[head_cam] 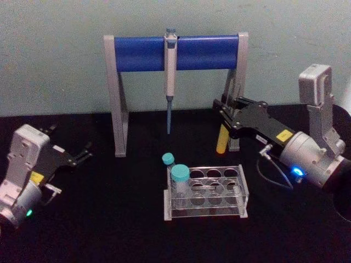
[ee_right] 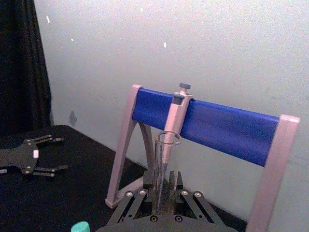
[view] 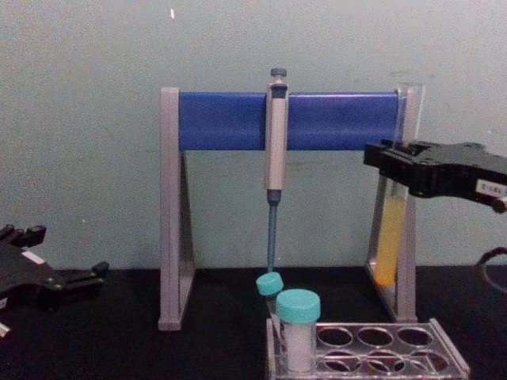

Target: Pick up the test tube from the test tube rack, shake it, then place it back into the test tube rack.

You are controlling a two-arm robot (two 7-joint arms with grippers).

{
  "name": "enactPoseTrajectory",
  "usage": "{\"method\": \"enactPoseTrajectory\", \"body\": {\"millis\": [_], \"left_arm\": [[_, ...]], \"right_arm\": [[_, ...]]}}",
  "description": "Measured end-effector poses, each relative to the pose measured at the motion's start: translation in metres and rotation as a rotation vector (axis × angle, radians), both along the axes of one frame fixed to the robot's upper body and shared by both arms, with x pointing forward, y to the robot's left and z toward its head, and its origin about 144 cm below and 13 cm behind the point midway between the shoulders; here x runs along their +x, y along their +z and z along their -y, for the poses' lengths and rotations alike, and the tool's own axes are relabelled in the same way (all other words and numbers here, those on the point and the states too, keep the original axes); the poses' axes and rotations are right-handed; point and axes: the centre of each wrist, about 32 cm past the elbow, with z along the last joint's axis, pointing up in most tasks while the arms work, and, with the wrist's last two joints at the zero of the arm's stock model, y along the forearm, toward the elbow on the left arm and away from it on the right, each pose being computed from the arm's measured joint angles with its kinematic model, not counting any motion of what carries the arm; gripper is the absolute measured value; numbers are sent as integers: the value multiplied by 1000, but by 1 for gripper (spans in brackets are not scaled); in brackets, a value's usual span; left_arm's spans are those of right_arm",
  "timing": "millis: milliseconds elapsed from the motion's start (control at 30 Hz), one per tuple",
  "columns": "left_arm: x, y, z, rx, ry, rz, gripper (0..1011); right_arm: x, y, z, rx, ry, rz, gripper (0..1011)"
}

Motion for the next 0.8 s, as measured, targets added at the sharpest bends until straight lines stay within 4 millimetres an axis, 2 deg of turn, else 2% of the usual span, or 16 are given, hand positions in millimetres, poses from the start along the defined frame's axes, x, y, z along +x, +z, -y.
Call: {"method": "enactPoseTrajectory", "body": {"millis": [400, 633, 800], "left_arm": [[0, 0, 0, 0, 0, 0, 1010], [0, 0, 0, 0, 0, 0, 1009], [0, 0, 0, 0, 0, 0, 1010]], "right_arm": [[-27, 1, 11, -11, -30, -18, 237], [-40, -2, 7, -2, 6, -35, 237], [-43, -4, 0, 5, 48, -44, 237]]}}
